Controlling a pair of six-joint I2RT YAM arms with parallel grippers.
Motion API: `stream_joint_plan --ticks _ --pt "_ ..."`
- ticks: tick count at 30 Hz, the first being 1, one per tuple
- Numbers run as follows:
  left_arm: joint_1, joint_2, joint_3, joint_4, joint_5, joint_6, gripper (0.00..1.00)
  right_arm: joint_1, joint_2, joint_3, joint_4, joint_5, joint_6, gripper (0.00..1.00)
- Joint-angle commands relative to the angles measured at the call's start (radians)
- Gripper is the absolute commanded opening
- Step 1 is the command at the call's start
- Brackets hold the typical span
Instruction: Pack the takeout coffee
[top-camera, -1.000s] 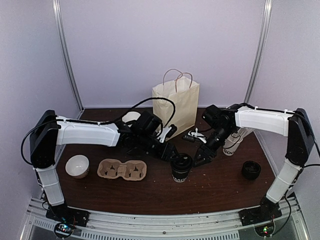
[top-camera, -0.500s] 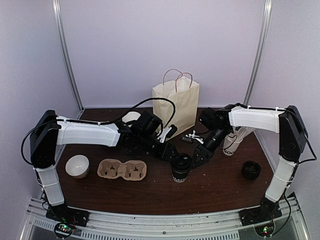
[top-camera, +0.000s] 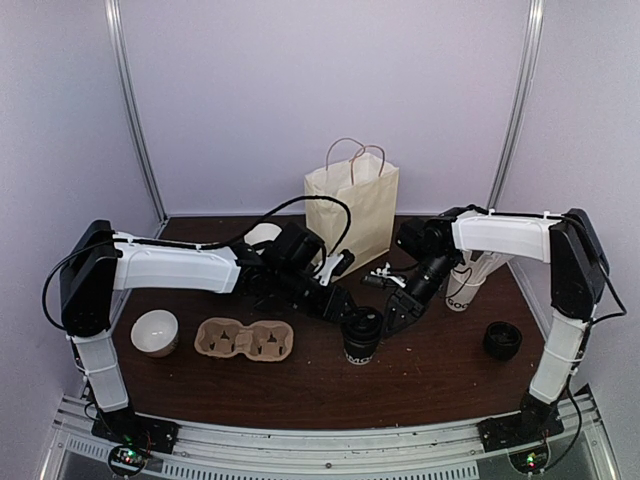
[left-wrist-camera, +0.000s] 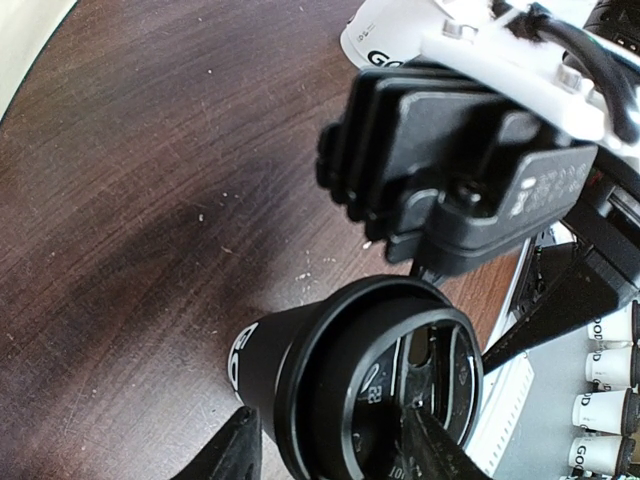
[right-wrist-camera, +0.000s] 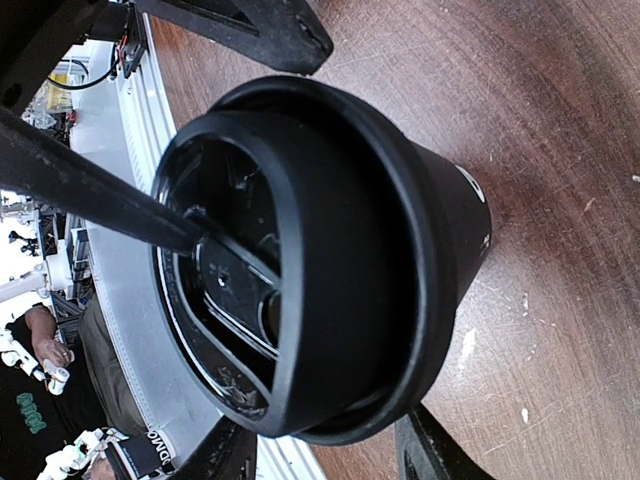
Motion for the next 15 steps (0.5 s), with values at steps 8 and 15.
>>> stream_joint_plan --ticks 8,15 --pt "0.004 -0.021 0.041 -0.058 -0.020 0.052 0.54 -0.007 -0.021 -0.005 0.055 0.190 -0.062 0.48" --pt "0.001 -0.090 0.091 -0.086 -0.068 0.089 0.60 -0.008 -0.137 0.074 0.000 0.055 -0.131 0.59"
